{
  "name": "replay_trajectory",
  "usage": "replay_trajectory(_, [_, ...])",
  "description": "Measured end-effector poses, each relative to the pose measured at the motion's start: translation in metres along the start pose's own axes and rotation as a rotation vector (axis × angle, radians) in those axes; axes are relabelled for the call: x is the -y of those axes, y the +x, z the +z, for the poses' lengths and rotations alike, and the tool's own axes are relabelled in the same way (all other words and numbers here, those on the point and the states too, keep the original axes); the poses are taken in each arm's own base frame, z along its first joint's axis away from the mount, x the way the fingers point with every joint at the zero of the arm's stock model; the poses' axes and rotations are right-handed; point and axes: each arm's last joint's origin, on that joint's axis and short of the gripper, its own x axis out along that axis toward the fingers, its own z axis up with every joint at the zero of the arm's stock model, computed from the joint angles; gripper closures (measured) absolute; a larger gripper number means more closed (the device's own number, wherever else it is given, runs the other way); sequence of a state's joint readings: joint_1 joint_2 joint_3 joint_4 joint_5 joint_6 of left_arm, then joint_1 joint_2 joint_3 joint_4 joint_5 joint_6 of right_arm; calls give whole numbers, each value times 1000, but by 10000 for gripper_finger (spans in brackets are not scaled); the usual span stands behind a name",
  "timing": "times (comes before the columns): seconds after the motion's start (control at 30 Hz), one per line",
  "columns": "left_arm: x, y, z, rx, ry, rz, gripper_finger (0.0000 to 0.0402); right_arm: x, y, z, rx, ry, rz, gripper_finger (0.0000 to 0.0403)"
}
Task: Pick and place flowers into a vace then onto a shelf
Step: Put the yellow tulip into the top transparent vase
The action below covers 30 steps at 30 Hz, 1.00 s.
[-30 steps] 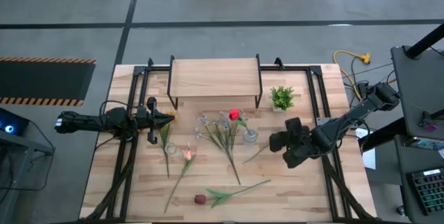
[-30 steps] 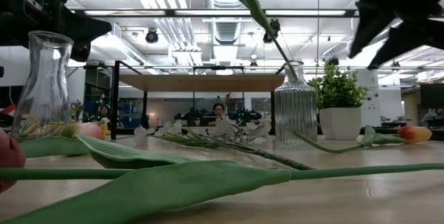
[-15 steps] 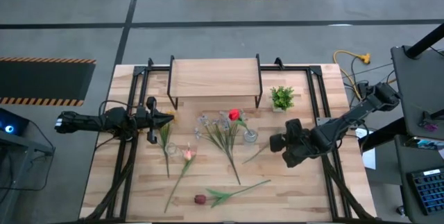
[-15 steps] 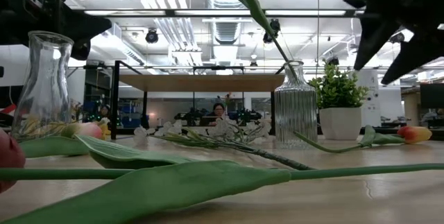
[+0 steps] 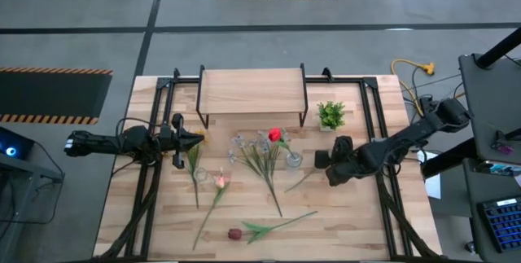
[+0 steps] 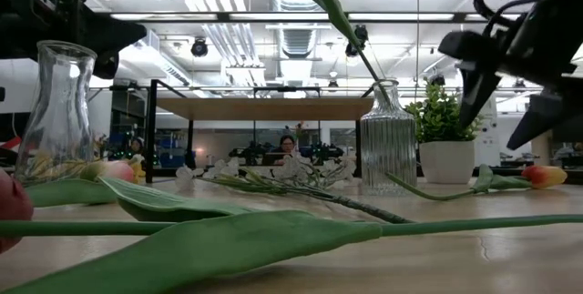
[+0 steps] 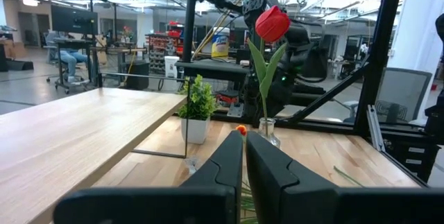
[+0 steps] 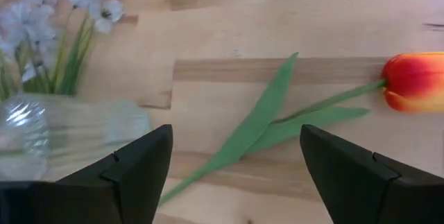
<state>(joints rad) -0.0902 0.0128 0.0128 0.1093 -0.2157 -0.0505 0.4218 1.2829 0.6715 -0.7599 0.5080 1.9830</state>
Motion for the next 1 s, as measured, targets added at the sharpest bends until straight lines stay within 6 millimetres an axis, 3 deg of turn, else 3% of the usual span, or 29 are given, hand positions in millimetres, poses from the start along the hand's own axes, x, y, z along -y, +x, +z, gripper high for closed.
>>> replay_trajectory(0.4, [0, 0, 1, 4, -1, -1, 398, 4, 37, -2, -72, 15, -228, 117])
replay_trajectory(0.77, [0, 0, 1, 6, -1, 0, 398, 0, 44, 7, -58, 53, -230, 116])
replay_trajectory(1.0, [0, 0, 1, 7, -1, 0, 398, 3, 56, 14, -70, 62, -302, 141])
